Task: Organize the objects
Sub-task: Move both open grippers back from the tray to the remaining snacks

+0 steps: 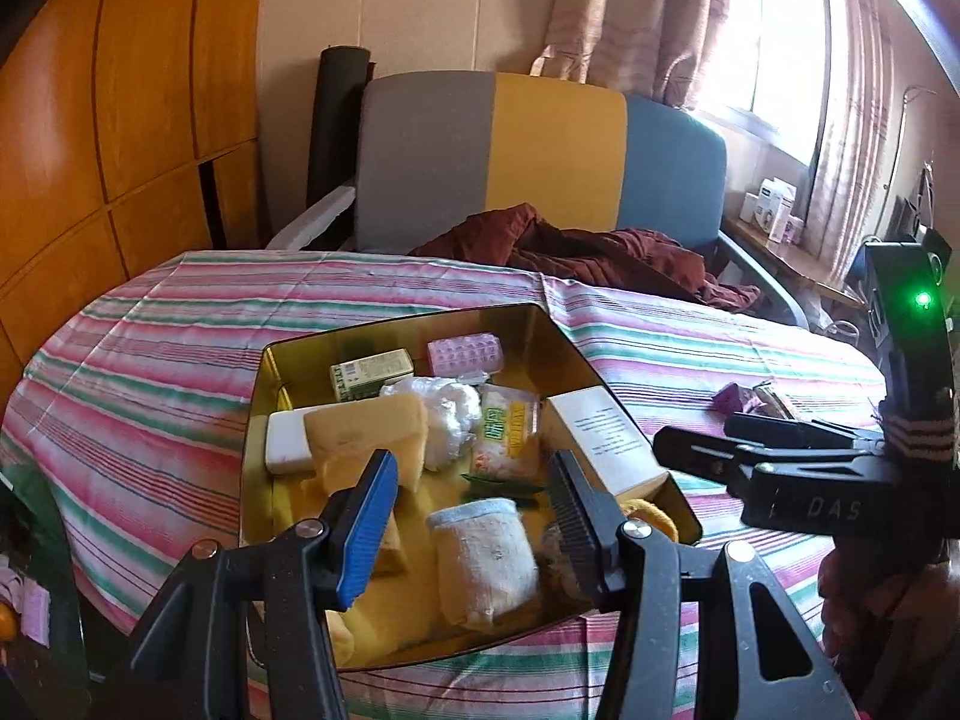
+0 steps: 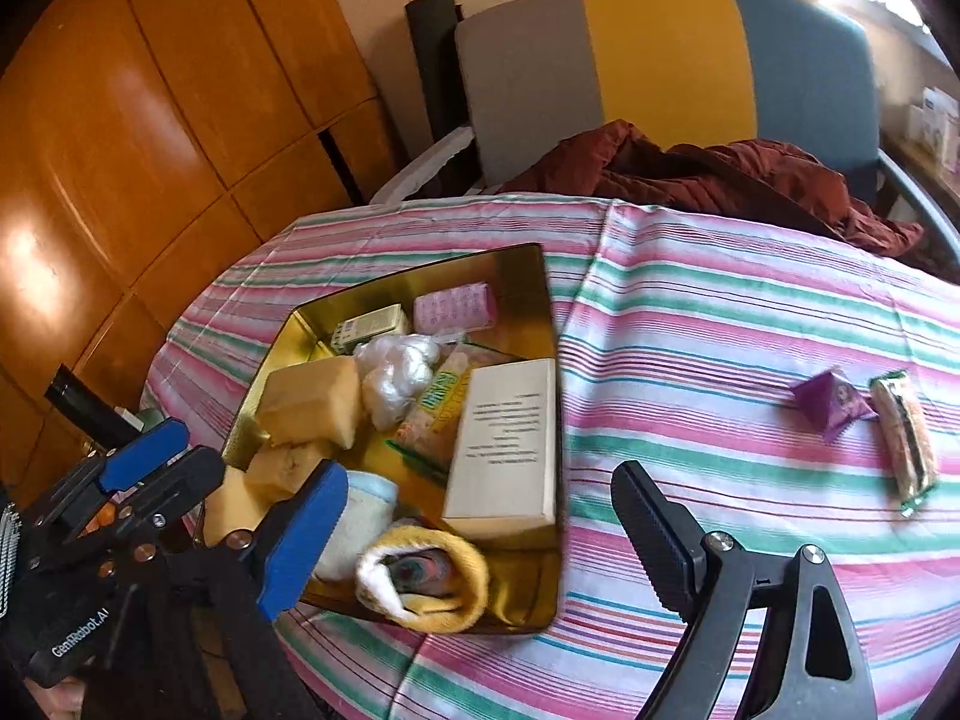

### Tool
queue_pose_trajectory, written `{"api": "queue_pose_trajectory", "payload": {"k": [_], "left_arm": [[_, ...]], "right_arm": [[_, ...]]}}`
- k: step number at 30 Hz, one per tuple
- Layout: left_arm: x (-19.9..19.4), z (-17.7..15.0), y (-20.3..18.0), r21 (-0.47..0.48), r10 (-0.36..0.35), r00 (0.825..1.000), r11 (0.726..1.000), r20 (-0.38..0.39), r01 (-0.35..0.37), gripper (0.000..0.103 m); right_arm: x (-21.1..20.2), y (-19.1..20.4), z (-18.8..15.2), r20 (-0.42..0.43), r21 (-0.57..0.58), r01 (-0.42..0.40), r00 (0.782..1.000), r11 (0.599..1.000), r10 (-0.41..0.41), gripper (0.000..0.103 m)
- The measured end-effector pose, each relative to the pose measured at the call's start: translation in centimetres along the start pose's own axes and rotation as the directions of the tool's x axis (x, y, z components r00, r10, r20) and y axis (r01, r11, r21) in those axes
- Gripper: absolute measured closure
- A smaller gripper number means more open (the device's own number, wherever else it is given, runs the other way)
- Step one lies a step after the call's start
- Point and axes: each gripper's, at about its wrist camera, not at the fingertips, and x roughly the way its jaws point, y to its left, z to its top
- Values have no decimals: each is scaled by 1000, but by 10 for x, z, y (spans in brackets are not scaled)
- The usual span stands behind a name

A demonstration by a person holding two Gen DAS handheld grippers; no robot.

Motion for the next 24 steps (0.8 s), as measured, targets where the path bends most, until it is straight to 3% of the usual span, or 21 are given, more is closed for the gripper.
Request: {"api": "queue_pose_trajectory", "payload": {"k": [15, 24], "left_arm": [[-2, 4, -42, 98, -63, 998, 993, -13, 64, 50], [3, 10, -77, 181, -123, 992, 975, -31, 127, 50]], "right_arm": [[-31, -95, -24, -24, 169, 135, 991, 976, -133, 9], [-48, -153, -34, -58, 233, 243, 970, 941, -237, 6]]}}
